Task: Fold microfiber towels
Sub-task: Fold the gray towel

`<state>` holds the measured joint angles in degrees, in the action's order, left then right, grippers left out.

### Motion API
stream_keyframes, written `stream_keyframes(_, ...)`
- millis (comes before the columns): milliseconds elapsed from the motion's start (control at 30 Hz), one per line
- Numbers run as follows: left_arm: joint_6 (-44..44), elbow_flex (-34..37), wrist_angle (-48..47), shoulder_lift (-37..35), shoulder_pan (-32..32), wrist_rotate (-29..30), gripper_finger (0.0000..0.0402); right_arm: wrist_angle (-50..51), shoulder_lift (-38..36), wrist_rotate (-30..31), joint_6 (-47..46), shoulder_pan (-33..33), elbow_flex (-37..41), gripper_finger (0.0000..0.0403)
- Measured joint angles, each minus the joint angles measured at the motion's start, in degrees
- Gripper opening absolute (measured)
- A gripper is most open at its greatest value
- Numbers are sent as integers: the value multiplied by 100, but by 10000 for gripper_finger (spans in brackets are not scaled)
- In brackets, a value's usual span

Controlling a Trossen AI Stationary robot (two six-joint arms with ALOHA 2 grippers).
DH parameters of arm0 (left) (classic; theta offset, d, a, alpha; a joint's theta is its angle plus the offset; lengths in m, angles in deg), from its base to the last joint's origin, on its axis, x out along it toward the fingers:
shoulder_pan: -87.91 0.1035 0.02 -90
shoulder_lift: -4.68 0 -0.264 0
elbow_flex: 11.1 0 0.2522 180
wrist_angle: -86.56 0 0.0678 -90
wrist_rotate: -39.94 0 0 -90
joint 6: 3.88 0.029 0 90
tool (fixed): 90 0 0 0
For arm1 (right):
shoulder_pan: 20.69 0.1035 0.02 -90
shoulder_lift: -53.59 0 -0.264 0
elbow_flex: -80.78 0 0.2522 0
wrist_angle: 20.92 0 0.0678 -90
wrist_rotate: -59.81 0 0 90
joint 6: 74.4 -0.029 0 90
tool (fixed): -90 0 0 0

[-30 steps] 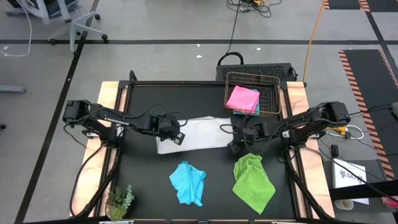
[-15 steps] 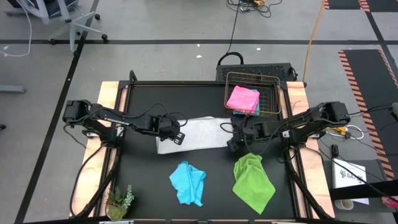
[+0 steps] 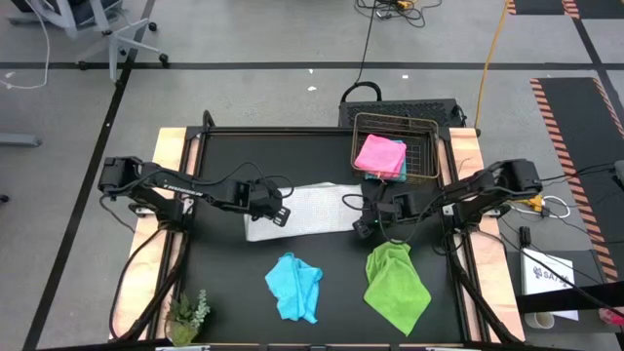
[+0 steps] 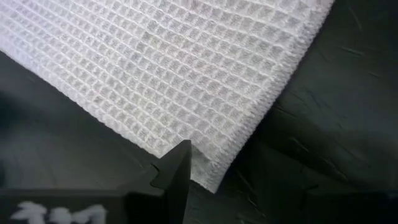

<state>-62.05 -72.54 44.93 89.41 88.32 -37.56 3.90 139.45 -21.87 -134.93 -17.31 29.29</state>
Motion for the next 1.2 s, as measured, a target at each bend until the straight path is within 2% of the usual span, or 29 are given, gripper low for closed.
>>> stream_keyframes(400,4,0,71,0,0,3,42,-60,16,222,-26,4,2,144)
stream_keyframes(500,0,0,71,0,0,3,42,-33,18,243,-26,2,9,113)
stream_keyframes(700,0,0,71,0,0,4,42,-23,28,260,204,-4,20,11)
stream_keyframes(967,24,0,71,0,0,-4,42,-32,-37,79,208,-13,19,2)
stream_keyframes(1200,48,0,72,0,0,-36,42,148,-530,69,223,-7,24,1)
